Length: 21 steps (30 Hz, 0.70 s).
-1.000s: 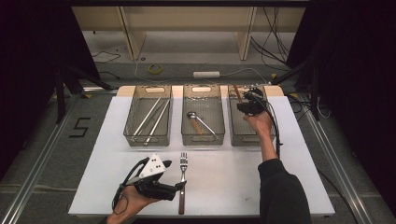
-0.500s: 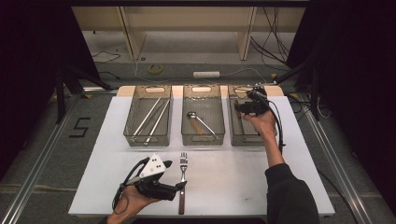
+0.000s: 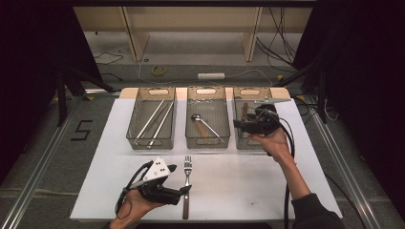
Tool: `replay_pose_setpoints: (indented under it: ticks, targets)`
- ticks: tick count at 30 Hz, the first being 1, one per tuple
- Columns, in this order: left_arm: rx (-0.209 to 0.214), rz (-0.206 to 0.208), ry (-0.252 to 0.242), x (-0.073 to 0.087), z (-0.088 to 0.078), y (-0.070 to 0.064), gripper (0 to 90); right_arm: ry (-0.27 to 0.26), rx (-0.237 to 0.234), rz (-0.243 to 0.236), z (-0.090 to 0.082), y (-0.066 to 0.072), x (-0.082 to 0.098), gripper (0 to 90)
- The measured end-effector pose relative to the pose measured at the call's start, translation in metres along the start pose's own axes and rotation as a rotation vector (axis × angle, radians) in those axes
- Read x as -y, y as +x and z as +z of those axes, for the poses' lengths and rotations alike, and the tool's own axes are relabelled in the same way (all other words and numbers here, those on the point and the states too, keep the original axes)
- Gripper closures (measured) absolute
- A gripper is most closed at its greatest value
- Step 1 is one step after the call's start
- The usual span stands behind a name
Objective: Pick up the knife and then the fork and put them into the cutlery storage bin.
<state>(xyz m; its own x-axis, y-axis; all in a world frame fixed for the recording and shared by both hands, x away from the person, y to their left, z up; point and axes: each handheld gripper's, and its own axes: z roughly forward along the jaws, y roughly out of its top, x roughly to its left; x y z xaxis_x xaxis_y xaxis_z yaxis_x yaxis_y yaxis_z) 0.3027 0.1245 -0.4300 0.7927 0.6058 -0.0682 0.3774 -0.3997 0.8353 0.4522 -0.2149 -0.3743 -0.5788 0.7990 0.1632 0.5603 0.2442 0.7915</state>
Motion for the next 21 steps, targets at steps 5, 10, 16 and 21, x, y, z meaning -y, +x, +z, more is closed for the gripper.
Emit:
replay_pose_setpoints:
  ticks: [5, 10, 16, 21]
  targets:
    - [0.005, -0.004, -0.006, -0.001, 0.0, 0.0, 17.5, -0.031, -0.035, -0.04, -0.022, 0.018, 0.021, 29.7]
    - [0.009, -0.013, -0.012, -0.002, 0.0, -0.001, 16.1, -0.071, -0.071, -0.044, -0.036, 0.03, 0.045, 27.4]
    - [0.011, -0.008, -0.015, -0.003, 0.0, -0.001, 15.6, -0.111, -0.094, -0.051, -0.049, 0.038, 0.067, 26.9]
    - [0.019, -0.012, -0.01, -0.003, 0.001, -0.002, 15.5, -0.13, -0.109, -0.056, -0.056, 0.045, 0.08, 26.1]
